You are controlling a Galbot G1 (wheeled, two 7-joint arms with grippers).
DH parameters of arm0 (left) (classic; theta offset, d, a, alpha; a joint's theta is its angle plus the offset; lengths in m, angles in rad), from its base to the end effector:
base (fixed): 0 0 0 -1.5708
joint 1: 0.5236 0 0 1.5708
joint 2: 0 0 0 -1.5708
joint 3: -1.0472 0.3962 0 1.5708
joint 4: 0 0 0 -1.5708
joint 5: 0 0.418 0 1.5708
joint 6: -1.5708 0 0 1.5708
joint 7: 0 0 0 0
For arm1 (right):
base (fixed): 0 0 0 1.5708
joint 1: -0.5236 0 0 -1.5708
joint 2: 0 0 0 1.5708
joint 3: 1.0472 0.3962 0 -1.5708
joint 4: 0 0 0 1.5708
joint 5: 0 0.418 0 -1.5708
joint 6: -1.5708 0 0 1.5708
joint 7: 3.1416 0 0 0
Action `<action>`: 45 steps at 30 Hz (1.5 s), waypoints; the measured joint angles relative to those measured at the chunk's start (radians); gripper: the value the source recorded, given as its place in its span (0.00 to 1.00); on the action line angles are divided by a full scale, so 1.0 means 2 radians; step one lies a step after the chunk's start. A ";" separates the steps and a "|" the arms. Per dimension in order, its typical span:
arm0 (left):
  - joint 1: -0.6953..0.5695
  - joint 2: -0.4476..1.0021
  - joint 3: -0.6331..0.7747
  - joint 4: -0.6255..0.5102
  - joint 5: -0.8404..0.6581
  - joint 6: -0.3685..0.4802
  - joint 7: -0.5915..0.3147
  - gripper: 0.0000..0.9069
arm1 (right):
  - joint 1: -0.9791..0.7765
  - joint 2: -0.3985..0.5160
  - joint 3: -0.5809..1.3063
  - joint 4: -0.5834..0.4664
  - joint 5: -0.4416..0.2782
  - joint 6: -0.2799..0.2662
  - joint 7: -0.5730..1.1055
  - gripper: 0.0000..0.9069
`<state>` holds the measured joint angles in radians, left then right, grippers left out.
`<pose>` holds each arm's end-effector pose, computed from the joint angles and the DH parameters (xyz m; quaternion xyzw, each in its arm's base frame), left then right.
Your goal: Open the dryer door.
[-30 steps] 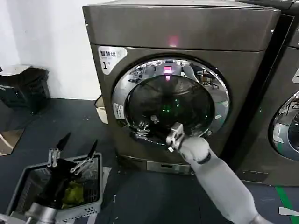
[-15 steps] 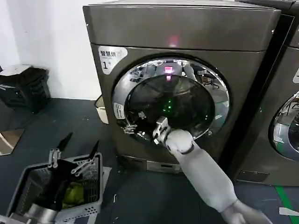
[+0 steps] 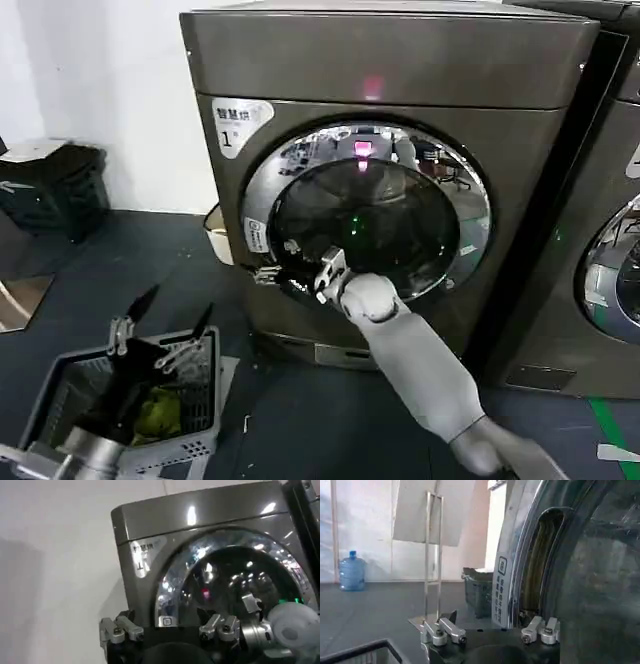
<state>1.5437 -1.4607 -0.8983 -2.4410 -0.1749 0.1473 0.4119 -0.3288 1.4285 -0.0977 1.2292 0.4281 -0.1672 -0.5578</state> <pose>0.1894 0.1064 -0.1769 0.1053 0.9837 0.0926 0.1125 0.6119 0.1509 -0.2133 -0.5114 0.8585 -0.0354 0.0146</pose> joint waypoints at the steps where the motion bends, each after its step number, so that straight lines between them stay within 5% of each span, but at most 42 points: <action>1: -0.002 0.002 -0.004 0.002 -0.006 0.003 -0.001 1.00 | -0.002 -0.003 0.001 0.004 -0.001 0.000 -0.004 1.00; 7: -0.012 0.017 -0.034 0.014 -0.016 0.030 -0.007 1.00 | -0.021 -0.025 0.003 0.040 -0.003 -0.004 -0.041 1.00; 13: -0.029 0.045 -0.042 0.035 -0.057 0.041 -0.088 1.00 | -0.045 -0.046 0.015 0.081 -0.001 -0.008 -0.102 1.00; 23: -0.079 0.095 -0.052 0.092 -0.089 0.037 -0.008 1.00 | -0.095 -0.092 0.052 0.145 0.038 -0.018 -0.209 1.00; 32: -0.136 0.176 -0.019 0.177 -0.163 0.066 -0.032 1.00 | -0.147 -0.123 0.081 0.186 0.025 -0.014 -0.300 1.00; 45: -0.232 0.275 0.098 0.298 -0.251 0.008 -0.003 1.00 | -0.221 -0.165 0.144 0.239 0.025 0.005 -0.407 1.00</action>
<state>1.0790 -0.9113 -0.7028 -1.8442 -0.6770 0.1632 0.4063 -0.7708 1.0978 0.1896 1.7075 0.4776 -0.1579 -1.3713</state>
